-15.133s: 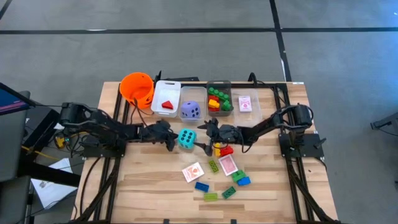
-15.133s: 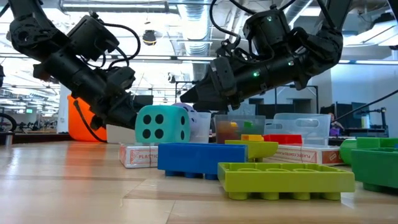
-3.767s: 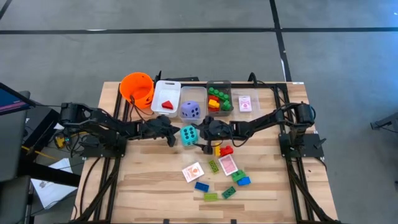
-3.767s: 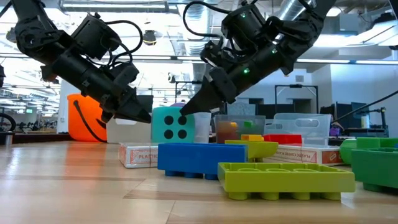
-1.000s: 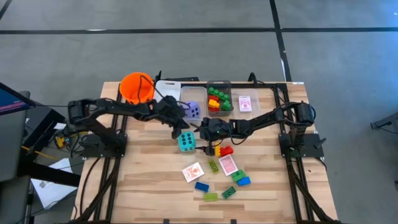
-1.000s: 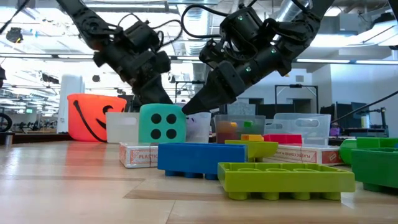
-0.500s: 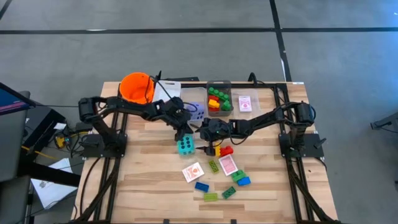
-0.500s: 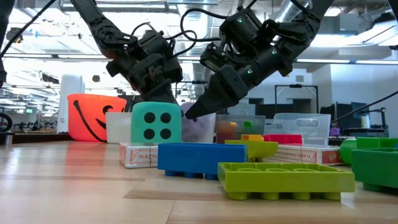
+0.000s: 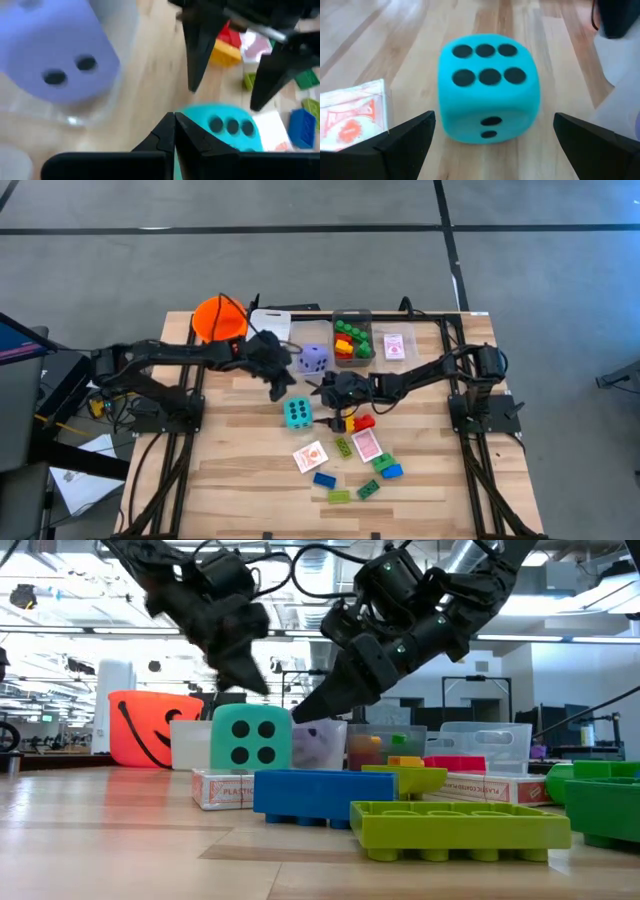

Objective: Pick & Place Toys
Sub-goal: Put the large blue dice into the left transparent bin

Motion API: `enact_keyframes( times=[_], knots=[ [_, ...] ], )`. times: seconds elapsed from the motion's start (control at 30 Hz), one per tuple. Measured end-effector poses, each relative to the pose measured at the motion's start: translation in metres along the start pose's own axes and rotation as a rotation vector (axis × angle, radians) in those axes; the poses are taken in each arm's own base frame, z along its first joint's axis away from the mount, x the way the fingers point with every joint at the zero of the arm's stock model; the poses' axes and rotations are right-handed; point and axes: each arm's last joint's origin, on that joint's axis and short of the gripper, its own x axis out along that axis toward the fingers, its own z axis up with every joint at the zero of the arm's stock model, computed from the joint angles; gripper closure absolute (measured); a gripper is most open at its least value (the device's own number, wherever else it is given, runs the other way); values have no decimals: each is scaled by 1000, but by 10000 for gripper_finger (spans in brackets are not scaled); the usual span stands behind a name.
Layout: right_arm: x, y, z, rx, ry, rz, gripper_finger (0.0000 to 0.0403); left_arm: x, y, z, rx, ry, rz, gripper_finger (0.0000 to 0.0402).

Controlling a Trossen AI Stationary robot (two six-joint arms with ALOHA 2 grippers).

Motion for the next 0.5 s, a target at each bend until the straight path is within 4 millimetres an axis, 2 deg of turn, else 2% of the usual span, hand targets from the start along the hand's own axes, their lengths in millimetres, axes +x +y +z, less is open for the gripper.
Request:
enact_keyframes(
  times=[0.3,0.5],
  knots=[
    [0,-1,0,-8,-9,35,3,3,-42,-24,-37,177,4,402],
    [0,-2,0,-7,-11,33,3,4,-55,-29,-21,199,-23,402]
  ],
)
